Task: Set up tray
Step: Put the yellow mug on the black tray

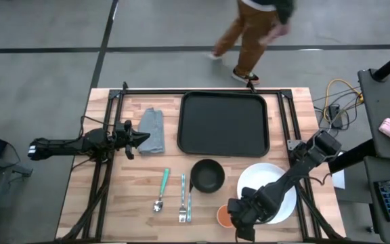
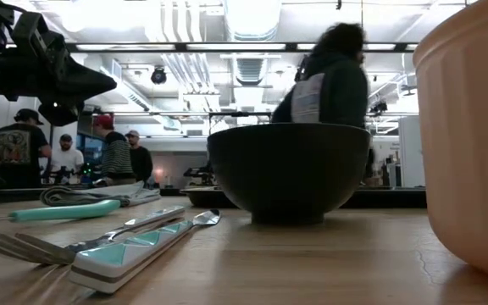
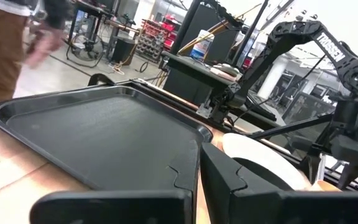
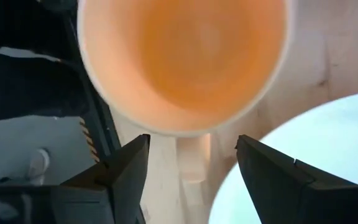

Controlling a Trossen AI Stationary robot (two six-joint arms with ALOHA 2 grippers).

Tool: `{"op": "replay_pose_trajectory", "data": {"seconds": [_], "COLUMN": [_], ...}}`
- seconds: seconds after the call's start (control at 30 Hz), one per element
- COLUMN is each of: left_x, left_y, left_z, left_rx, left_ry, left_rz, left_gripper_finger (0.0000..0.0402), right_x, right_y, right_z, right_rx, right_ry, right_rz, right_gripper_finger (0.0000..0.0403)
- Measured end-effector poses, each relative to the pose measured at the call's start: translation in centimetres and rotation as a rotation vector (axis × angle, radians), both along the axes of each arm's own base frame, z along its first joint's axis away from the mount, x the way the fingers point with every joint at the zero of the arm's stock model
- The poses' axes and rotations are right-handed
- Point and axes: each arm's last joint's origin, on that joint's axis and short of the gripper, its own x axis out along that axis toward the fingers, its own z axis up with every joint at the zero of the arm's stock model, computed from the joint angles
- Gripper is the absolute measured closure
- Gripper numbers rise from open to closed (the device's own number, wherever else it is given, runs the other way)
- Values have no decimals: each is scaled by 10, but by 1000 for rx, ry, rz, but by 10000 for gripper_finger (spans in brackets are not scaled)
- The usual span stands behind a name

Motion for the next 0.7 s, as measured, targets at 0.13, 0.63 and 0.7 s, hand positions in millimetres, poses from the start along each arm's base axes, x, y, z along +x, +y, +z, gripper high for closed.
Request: {"op": "replay_pose_trajectory", "data": {"seconds": [0.13,0.63,0.7], "left_x": [0,0,0], "left_y": [0,0,0], "left_z": [0,-1,-1], "left_rx": [0,0,0], "left_ry": [4,10,10], "left_rz": [2,9,10], "left_gripper_finger": [401,401,402], "right_x": [0,0,0], "right_y": [4,3,3], "right_z": [-8,-14,-14], "right_rx": [-20,-59,-59], "right_ry": [4,5,5], "right_rz": [25,3,4], "right_gripper_finger": [173,256,276]}}
